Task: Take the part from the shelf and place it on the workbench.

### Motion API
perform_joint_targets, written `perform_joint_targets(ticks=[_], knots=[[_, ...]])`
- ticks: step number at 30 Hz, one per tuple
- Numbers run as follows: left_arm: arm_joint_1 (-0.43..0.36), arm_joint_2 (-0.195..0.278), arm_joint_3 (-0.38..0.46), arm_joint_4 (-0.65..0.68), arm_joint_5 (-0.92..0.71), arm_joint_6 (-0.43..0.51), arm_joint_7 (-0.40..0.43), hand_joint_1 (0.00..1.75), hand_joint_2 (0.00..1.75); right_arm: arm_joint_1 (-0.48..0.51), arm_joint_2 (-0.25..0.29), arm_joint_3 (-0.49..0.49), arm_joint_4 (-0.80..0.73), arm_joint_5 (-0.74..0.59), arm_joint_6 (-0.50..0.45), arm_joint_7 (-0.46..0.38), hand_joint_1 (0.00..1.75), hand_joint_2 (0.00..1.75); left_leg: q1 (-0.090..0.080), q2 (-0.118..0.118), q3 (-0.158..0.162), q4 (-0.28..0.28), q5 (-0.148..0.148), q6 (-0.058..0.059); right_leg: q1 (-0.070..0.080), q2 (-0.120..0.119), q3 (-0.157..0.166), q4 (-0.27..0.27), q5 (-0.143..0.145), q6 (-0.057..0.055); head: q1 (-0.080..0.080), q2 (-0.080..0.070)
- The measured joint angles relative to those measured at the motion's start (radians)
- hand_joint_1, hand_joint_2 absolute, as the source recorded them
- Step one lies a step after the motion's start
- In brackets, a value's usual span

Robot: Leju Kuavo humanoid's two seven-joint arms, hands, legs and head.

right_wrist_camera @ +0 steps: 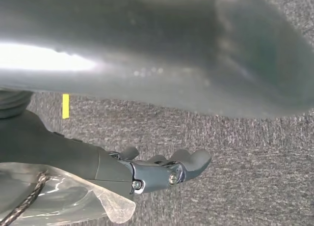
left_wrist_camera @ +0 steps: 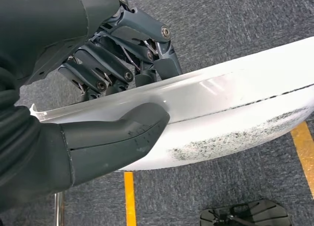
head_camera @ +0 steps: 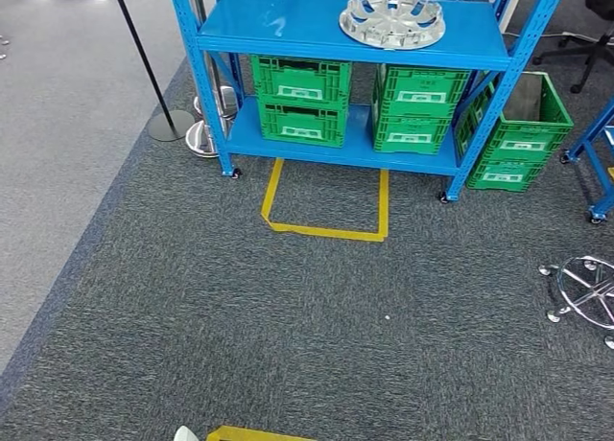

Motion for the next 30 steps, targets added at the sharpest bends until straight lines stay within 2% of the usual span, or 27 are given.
perform_joint_targets(ticks=[1,3,5,6,7,8,9,10,11,12,13,14,16,17,18,20,21,22,23,24,25,27,28,29,30], knots=[[-0.001,0.0,0.001,0.0,-0.001,0.0,0.0,1.75,1.75,0.0,0.002,0.003,0.0,0.004,-0.005,0.001,0.0,0.0,0.002,-0.002,0.002,-0.009,0.006,0.005,0.0,-0.001,-0.001,0.002,-0.005,0.004,0.0,0.0],[-0.002,-0.001,0.002,0.0,-0.002,0.0,0.0,1.75,1.75,0.0,0.002,0.008,0.0,0.011,-0.013,0.003,0.0,0.0,0.01,-0.007,0.005,-0.027,0.02,0.01,0.0,0.003,-0.028,0.057,-0.049,0.011,0.003,0.0],[-0.002,-0.001,0.003,0.0,-0.003,0.0,0.0,1.75,1.75,0.0,0.002,0.01,0.0,0.013,-0.015,0.004,0.0,0.0,0.014,-0.014,-0.003,-0.028,0.026,0.01,-0.006,0.008,-0.087,0.186,-0.121,0.021,0.004,0.0],[-0.001,-0.002,0.003,0.0,-0.003,0.0,0.0,1.75,1.75,0.001,0.002,0.011,0.0,0.013,-0.016,0.004,0.0,0.0,0.016,-0.019,-0.008,-0.026,0.027,0.007,-0.011,0.008,-0.115,0.249,-0.145,0.026,0.004,0.0],[0.0,-0.002,0.003,0.0,-0.004,0.0,0.0,1.75,1.75,0.003,0.002,0.013,0.0,0.014,-0.016,0.005,0.0,0.0,0.019,-0.026,-0.013,-0.023,0.028,0.004,-0.017,0.008,-0.131,0.286,-0.152,0.032,0.003,0.0],[0.001,-0.002,0.003,0.0,-0.004,-0.001,0.0,1.75,1.75,0.004,0.002,0.014,0.0,0.015,-0.017,0.005,0.0,0.0,0.023,-0.035,-0.017,-0.018,0.03,-0.001,-0.023,0.009,-0.127,0.285,-0.139,0.039,0.003,0.0],[0.001,-0.003,0.003,0.0,-0.004,-0.001,0.0,1.75,1.75,0.005,0.002,0.015,0.0,0.015,-0.017,0.005,0.0,0.0,0.028,-0.045,-0.022,-0.011,0.03,-0.007,-0.03,0.012,-0.103,0.24,-0.109,0.047,0.003,0.0],[0.0,-0.003,0.003,0.0,-0.005,-0.002,0.0,1.75,1.75,0.005,0.002,0.015,0.0,0.015,-0.017,0.005,0.0,0.0,0.033,-0.056,-0.028,-0.002,0.028,-0.015,-0.039,0.023,-0.065,0.171,-0.076,0.056,0.003,0.0],[0.0,-0.003,0.004,0.0,-0.006,-0.002,0.0,1.75,1.75,0.005,0.004,0.016,0.0,0.015,-0.017,0.006,0.0,0.0,0.037,-0.067,-0.037,0.011,0.026,-0.026,-0.043,0.043,-0.031,0.106,-0.057,0.061,0.005,0.0],[-0.001,-0.002,0.004,0.0,-0.007,-0.003,0.0,1.75,1.75,0.004,0.005,0.016,0.001,0.015,-0.017,0.006,0.0,0.0,0.038,-0.077,-0.045,0.024,0.024,-0.035,-0.046,0.058,-0.009,0.061,-0.047,0.059,0.006,0.0],[-0.002,-0.002,0.004,0.0,-0.007,-0.003,0.0,1.75,1.75,0.004,0.006,0.016,0.001,0.015,-0.017,0.007,0.0,0.0,0.038,-0.085,-0.053,0.032,0.023,-0.044,-0.046,0.068,0.001,0.041,-0.048,0.052,0.007,0.0],[-0.001,-0.001,0.004,0.0,-0.008,-0.003,0.0,1.75,1.75,0.005,0.008,0.017,0.002,0.015,-0.017,0.008,0.0,0.0,0.039,-0.094,-0.058,0.036,0.025,-0.051,-0.042,0.068,0.0,0.042,-0.054,0.041,0.007,0.0],[0.003,0.0,0.004,0.0,-0.008,-0.003,0.001,1.75,1.75,0.005,0.008,0.019,0.002,0.015,-0.017,0.009,0.0,0.0,0.042,-0.103,-0.063,0.038,0.028,-0.06,-0.041,0.046,-0.004,0.048,-0.049,0.02,0.007,0.0],[0.005,0.0,0.005,0.0,-0.009,-0.004,0.002,1.75,1.75,0.005,0.008,0.02,0.002,0.015,-0.017,0.009,0.0,0.0,0.043,-0.092,-0.069,0.051,0.018,-0.063,-0.041,0.035,-0.006,0.048,-0.046,0.013,0.005,0.0],[0.005,0.0,0.005,0.0,-0.009,-0.004,0.002,1.75,1.75,0.005,0.008,0.021,0.002,0.015,-0.018,0.008,0.0,0.0,0.043,-0.074,-0.082,0.084,-0.006,-0.065,-0.04,0.023,-0.008,0.048,-0.043,0.007,0.002,0.0],[0.002,0.0,0.005,0.0,-0.01,-0.005,0.003,1.75,1.75,0.007,0.008,0.022,0.002,0.015,-0.018,0.008,0.0,0.0,0.041,-0.032,-0.129,0.207,-0.083,-0.068,-0.035,-0.004,-0.011,0.048,-0.041,-0.001,-0.005,0.0],[0.001,0.0,0.005,0.0,-0.011,-0.006,0.003,1.75,1.75,0.009,0.008,0.022,0.002,0.015,-0.018,0.008,0.0,0.0,0.041,-0.022,-0.153,0.274,-0.116,-0.068,-0.032,-0.018,-0.013,0.048,-0.04,-0.003,-0.006,0.0],[0.001,0.0,0.005,0.0,-0.011,-0.006,0.003,1.75,1.75,0.01,0.008,0.022,0.002,0.016,-0.018,0.008,0.0,0.0,0.042,-0.018,-0.165,0.316,-0.131,-0.067,-0.029,-0.033,-0.015,0.048,-0.04,-0.004,-0.006,0.0],[0.002,0.0,0.005,0.0,-0.012,-0.007,0.003,1.75,1.75,0.009,0.008,0.022,0.002,0.016,-0.019,0.008,0.0,0.0,0.041,-0.016,-0.161,0.325,-0.129,-0.065,-0.027,-0.047,-0.017,0.049,-0.04,-0.004,-0.006,0.0],[0.004,0.0,0.005,0.0,-0.012,-0.008,0.003,1.75,1.75,0.008,0.008,0.022,0.002,0.016,-0.019,0.008,0.0,0.0,0.04,-0.012,-0.137,0.292,-0.109,-0.06,-0.025,-0.059,-0.015,0.049,-0.04,-0.004,-0.006,0.0],[0.004,0.0,0.006,0.0,-0.013,-0.008,0.002,1.75,1.75,0.006,0.008,0.022,0.002,0.016,-0.019,0.008,0.0,0.0,0.037,0.0,-0.098,0.229,-0.079,-0.052,-0.023,-0.071,-0.011,0.049,-0.04,-0.004,-0.006,0.0],[0.001,0.0,0.006,0.0,-0.014,-0.008,0.001,1.75,1.75,0.004,0.008,0.022,0.002,0.016,-0.02,0.007,0.0,0.0,0.023,0.047,-0.028,0.101,-0.041,-0.036,-0.02,-0.093,-0.004,0.049,-0.042,-0.001,-0.006,0.0],[0.0,0.0,0.006,0.0,-0.016,-0.008,0.0,1.75,1.75,0.004,0.008,0.022,0.002,0.016,-0.02,0.007,0.0,0.0,0.017,0.064,-0.012,0.065,-0.035,-0.03,-0.018,-0.104,-0.003,0.05,-0.043,0.003,-0.005,0.0],[-0.001,0.0,0.007,0.0,-0.017,-0.008,0.0,1.75,1.75,0.003,0.008,0.022,0.002,0.017,-0.02,0.006,0.0,0.0,0.013,0.071,-0.01,0.053,-0.038,-0.027,-0.016,-0.115,-0.003,0.049,-0.044,0.007,-0.005,0.0],[0.0,0.0,0.008,0.0,-0.017,-0.008,0.0,1.75,1.75,0.002,0.008,0.023,0.002,0.017,-0.021,0.006,0.0,0.0,0.011,0.062,-0.014,0.05,-0.037,-0.024,-0.015,-0.126,-0.001,0.047,-0.043,0.012,-0.005,0.0]])
